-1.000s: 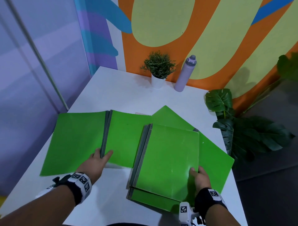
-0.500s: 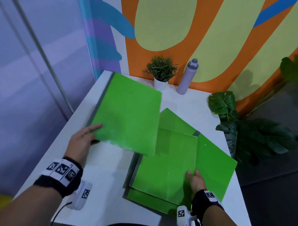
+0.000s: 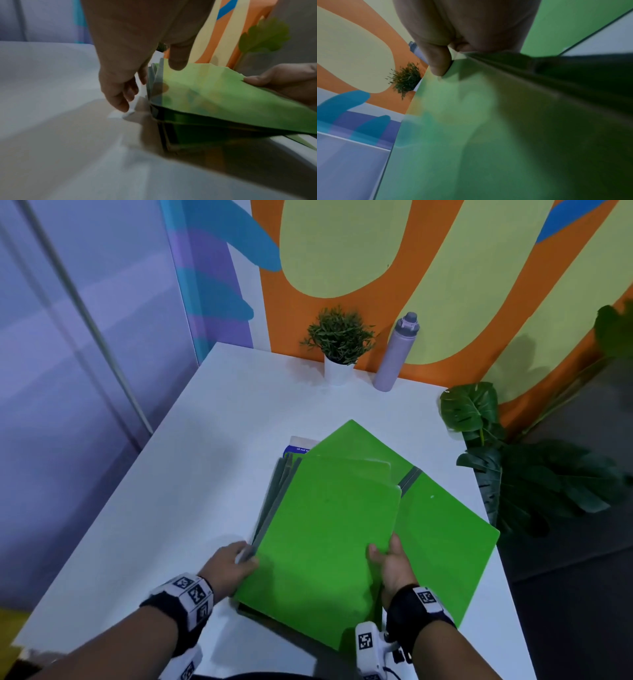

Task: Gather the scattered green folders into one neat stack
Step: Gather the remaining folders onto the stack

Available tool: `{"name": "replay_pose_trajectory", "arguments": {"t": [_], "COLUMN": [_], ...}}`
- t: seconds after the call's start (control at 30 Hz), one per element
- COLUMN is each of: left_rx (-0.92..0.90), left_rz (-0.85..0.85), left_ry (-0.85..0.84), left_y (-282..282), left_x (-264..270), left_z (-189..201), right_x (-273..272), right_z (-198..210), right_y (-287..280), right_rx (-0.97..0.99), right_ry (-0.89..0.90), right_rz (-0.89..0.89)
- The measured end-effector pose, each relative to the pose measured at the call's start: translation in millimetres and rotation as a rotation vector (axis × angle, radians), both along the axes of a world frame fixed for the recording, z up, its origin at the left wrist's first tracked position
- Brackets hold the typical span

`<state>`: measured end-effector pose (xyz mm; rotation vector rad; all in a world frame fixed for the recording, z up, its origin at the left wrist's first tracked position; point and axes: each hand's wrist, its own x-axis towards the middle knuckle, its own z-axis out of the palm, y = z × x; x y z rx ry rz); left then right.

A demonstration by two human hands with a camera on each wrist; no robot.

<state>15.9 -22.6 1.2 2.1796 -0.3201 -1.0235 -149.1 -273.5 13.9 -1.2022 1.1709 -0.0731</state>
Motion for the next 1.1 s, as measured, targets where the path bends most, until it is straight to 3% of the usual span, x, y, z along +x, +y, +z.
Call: {"name": "replay_pose_trajectory", "arguments": {"t": [0.07, 0.17, 0.27, 0.33, 0.43, 0.5, 0.63, 0.93, 1.1], "left_rx": [0.007, -0.144, -0.24, -0.224, -0.17, -0.151, -0.163, -0.146, -0.148], "left_rz": [0.098, 0.2, 0.273, 0.291, 0.352, 0.389, 0.438, 0.546, 0.579], "left_ry": [0.089, 0.193, 0.122, -0.009, -0.107, -0.116, -0.117, -0.006, 0.012], "left_y": [-0.7, -2.9, -1.4, 1.8, 10.5, 17.4, 30.1, 34.8, 32.2], "left_x": [8.9, 17.0, 18.2, 17.4, 17.6, 17.0, 20.0, 21.1, 21.0], "left_z": [8.5, 19.0, 19.9, 21.3, 20.2, 17.5, 10.5, 5.3, 5.5], "right_x": [4.6, 12.8, 21.7, 24.3, 15.2, 7.2, 1.3, -2.1, 8.3], "right_z": [6.8, 12.6, 8.0, 0.2, -21.3, -32.0, -43.3, -34.3, -34.9], "right_y": [-1.9, 1.6, 5.8, 4.1, -8.5, -13.2, -14.4, -15.4, -17.5], "right_rx": [0.015, 0.047, -0.03, -0.288, -0.707, -0.78, -0.73, -0.869, -0.981], "right_ry": [-0.051, -0.132, -0.156, 0.008, 0.488, 0.623, 0.672, 0.614, 0.669], "right_rz": [0.024, 0.072, 0.12, 0.281, 0.648, 0.813, 0.86, 1.032, 1.004]}}
